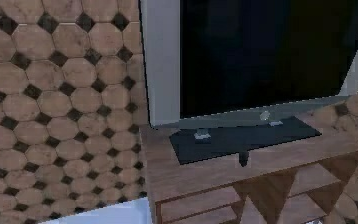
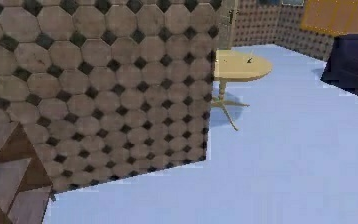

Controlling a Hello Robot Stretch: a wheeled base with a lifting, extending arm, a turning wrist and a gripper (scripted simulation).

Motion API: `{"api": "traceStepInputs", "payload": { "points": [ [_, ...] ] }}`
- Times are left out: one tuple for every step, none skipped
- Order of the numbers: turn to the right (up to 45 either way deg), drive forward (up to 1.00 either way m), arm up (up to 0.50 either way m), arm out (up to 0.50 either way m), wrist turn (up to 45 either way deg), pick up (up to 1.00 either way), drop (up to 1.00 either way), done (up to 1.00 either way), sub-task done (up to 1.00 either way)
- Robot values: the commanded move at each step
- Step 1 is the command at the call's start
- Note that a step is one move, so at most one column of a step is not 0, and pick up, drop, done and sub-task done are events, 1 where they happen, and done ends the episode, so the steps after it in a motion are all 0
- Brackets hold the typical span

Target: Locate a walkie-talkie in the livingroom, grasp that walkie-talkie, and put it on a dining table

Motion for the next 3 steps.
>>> {"api": "traceStepInputs", "payload": {
  "points": [
    [3.0,0.0,0.0,0.0,0.0,0.0,0.0,0.0,0.0],
    [0.0,0.15,0.0,0.0,0.0,0.0,0.0,0.0,0.0],
    [-45.0,0.0,0.0,0.0,0.0,0.0,0.0,0.0,0.0]
  ]
}}
